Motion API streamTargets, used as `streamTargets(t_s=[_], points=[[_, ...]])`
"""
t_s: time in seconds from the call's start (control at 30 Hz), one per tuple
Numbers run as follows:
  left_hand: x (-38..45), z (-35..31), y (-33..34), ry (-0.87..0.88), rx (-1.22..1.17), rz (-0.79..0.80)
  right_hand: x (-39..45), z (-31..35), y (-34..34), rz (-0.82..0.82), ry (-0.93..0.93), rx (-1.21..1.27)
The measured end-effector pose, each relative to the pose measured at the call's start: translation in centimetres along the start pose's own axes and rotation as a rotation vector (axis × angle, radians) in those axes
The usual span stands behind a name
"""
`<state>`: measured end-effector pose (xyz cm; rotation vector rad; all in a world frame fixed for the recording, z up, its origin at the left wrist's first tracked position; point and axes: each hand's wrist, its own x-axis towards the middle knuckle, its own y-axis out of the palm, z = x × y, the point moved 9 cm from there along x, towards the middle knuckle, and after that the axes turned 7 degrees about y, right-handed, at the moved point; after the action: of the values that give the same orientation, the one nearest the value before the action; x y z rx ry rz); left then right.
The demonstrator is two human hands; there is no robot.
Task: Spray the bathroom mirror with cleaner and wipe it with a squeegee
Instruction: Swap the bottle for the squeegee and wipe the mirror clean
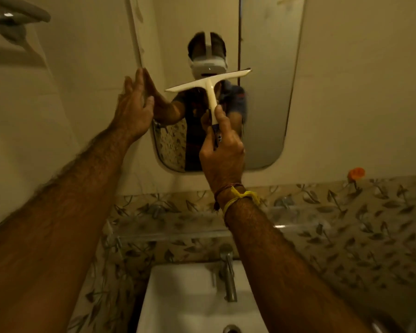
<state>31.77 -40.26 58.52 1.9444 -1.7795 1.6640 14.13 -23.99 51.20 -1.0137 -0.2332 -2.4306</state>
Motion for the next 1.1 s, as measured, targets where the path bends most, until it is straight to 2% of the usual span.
streamTargets(t_s=[0.27,0.53,0.67,0.9,1.03,1.1], points=[[-3.5,1.2,3.4,-0.004,-0.031,0.114,-5.6,-3.9,-0.6,0.014,0.114,-0.088],[-4.7,1.6,5.6,-0.117,-0.011,0.249,-10.0,-7.6,-1.3,0.090,0.215,-0.124],[-5.1,0.3,5.9,-0.173,-0.024,0.234,-10.8,-8.1,-1.7,0.107,0.255,-0.084],[-5.7,-1.1,6.1,-0.213,-0.009,0.210,-11.5,-9.0,-2.0,0.163,0.257,-0.180],[-5.8,-1.0,6.5,-0.205,-0.017,0.177,-13.4,-12.1,-2.5,0.238,0.375,-0.241],[-5.9,-0.7,7.1,-0.191,-0.027,0.196,-13.4,-12.7,-3.4,0.211,0.394,-0.191]])
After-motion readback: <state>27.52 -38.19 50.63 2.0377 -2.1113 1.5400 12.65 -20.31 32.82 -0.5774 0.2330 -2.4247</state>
